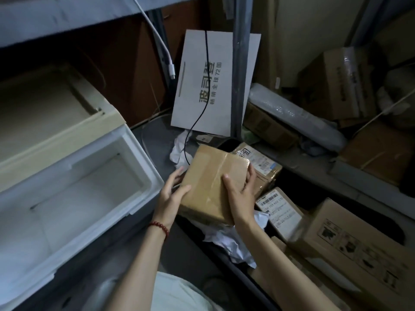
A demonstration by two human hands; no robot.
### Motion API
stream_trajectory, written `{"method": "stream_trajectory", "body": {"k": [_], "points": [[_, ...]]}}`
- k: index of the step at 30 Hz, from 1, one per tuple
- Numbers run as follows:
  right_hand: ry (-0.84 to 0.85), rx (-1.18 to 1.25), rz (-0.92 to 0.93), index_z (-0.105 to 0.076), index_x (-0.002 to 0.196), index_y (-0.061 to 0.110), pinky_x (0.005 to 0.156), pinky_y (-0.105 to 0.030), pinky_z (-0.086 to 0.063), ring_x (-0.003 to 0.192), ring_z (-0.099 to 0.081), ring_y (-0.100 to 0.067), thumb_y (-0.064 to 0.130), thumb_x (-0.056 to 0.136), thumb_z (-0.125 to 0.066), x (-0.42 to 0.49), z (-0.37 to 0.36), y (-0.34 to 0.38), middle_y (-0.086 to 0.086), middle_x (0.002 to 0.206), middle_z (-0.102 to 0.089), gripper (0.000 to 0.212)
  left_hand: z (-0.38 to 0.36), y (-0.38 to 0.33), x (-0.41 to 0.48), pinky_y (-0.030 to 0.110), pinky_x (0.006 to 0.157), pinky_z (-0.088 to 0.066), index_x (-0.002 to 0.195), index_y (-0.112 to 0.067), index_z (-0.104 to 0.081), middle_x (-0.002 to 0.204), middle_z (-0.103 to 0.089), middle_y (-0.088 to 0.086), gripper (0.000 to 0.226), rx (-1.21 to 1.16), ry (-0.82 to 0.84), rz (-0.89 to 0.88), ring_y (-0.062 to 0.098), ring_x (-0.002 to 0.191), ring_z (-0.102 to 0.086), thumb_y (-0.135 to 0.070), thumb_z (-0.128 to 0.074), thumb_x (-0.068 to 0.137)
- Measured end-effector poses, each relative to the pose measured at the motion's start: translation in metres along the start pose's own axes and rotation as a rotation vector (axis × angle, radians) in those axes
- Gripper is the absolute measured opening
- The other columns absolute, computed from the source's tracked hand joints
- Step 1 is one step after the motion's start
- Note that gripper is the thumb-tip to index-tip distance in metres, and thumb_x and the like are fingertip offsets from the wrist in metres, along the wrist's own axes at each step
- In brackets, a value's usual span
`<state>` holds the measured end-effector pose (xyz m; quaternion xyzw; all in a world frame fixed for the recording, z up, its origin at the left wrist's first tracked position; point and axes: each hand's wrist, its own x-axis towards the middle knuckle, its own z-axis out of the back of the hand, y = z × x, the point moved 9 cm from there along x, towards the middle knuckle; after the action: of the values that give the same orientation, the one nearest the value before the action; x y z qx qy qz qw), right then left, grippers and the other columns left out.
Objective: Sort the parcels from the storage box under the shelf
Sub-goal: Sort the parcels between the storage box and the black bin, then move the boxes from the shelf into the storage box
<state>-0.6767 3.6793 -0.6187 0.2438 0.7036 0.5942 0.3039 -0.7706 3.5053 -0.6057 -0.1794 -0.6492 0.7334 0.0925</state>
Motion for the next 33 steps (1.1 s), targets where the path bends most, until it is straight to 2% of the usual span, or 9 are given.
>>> {"method": "stream_trajectory", "body": {"k": [2, 5, 8, 11, 14, 21, 24, 27, 33], "points": [[-0.088, 0.011, -0.015, -0.017, 0.143, 0.049, 0.104, -0.038, -0.038, 0.122, -0.046, -0.016, 0.04, 0.088, -0.064, -0.001, 0.001, -0.01, 0.014, 0.138, -0.041, 0.074, 0.0, -0.002, 0.01, 0.009, 0.076, -0.045, 0.119, -0.036, -0.057, 0.117, -0.06, -0.016, 0.047, 0.021, 0.008, -0.028, -0.006, 0.106, -0.056, -0.032, -0.063, 0.072], [-0.154, -0.005, 0.03, -0.01, 0.147, 0.046, 0.106, -0.03, -0.028, 0.135, -0.031, -0.014, 0.039, 0.086, -0.067, -0.002, -0.004, -0.012, 0.01, 0.153, -0.022, 0.083, -0.001, 0.0, 0.026, 0.009, 0.076, -0.046, 0.112, -0.034, -0.06, 0.113, -0.064, -0.015, 0.035, 0.073, 0.003, -0.044, -0.005, 0.103, -0.059, -0.032, -0.07, 0.078], [-0.152, -0.037, 0.061, -0.009, 0.144, 0.053, 0.113, -0.041, -0.029, 0.138, -0.026, -0.012, 0.037, 0.083, -0.071, -0.002, -0.014, -0.014, 0.014, 0.153, -0.016, 0.088, 0.006, 0.008, 0.041, 0.023, 0.088, -0.049, 0.111, -0.032, -0.063, 0.112, -0.066, -0.01, 0.027, 0.174, -0.026, -0.046, 0.002, 0.106, -0.06, -0.03, -0.07, 0.085], [-0.144, -0.135, 0.076, -0.01, 0.142, 0.056, 0.115, -0.05, -0.027, 0.142, -0.02, -0.015, 0.035, 0.08, -0.075, 0.0, -0.02, -0.017, 0.011, 0.155, -0.012, 0.092, 0.012, 0.018, 0.049, 0.028, 0.096, -0.047, 0.12, -0.03, -0.062, 0.119, -0.062, -0.01, 0.036, 0.322, -0.037, -0.039, 0.007, 0.112, -0.057, -0.038, -0.068, 0.085], [-0.159, -0.17, 0.078, -0.013, 0.144, 0.052, 0.116, -0.05, -0.024, 0.143, -0.019, -0.016, 0.032, 0.078, -0.076, 0.002, -0.025, -0.017, 0.007, 0.156, -0.013, 0.093, 0.016, 0.015, 0.05, 0.022, 0.089, -0.042, 0.128, -0.028, -0.058, 0.123, -0.055, -0.008, 0.043, 0.524, -0.117, -0.102, 0.012, 0.114, -0.053, -0.042, -0.062, 0.088], [-0.152, -0.296, 0.075, -0.011, 0.146, 0.048, 0.116, -0.051, -0.023, 0.144, -0.017, -0.019, 0.04, 0.076, -0.076, 0.005, -0.026, -0.015, 0.005, 0.156, -0.014, 0.096, 0.013, 0.0, 0.046, 0.039, 0.099, -0.033, 0.142, -0.039, -0.036, 0.136, -0.049, -0.007, 0.054, 1.082, -0.162, -0.206, 0.023, 0.12, -0.045, -0.057, -0.04, 0.091], [-0.164, -0.489, 0.086, -0.007, 0.148, 0.044, 0.114, -0.051, -0.025, 0.143, -0.02, -0.022, 0.053, 0.074, -0.072, 0.003, -0.021, -0.01, 0.003, 0.156, -0.014, 0.099, 0.009, -0.001, 0.039, 0.042, 0.102, -0.03, 0.146, -0.037, -0.029, 0.142, -0.044, -0.007, 0.06, 1.181, -0.153, -0.187, 0.021, 0.126, -0.04, -0.061, -0.034, 0.091], [-0.157, -0.755, 0.146, -0.007, 0.149, 0.038, 0.115, -0.05, -0.019, 0.145, -0.013, -0.023, 0.065, 0.073, -0.065, -0.001, -0.017, 0.003, 0.003, 0.158, -0.007, 0.099, 0.006, -0.007, 0.027, 0.042, 0.102, -0.029, 0.147, -0.034, -0.027, 0.144, -0.041, -0.009, 0.066, 1.26, -0.16, -0.197, 0.019, 0.129, -0.037, -0.063, -0.033, 0.088], [0.11, -1.333, 0.276, -0.018, 0.148, 0.033, 0.116, -0.054, 0.001, 0.147, 0.01, -0.027, 0.075, 0.078, -0.047, 0.002, -0.014, 0.031, -0.004, 0.16, 0.007, 0.087, 0.008, -0.026, -0.008, 0.042, 0.101, -0.03, 0.141, -0.036, -0.034, 0.143, -0.041, -0.009, 0.064, 1.329, -0.162, -0.172, 0.019, 0.129, -0.037, -0.061, -0.044, 0.083]]}}
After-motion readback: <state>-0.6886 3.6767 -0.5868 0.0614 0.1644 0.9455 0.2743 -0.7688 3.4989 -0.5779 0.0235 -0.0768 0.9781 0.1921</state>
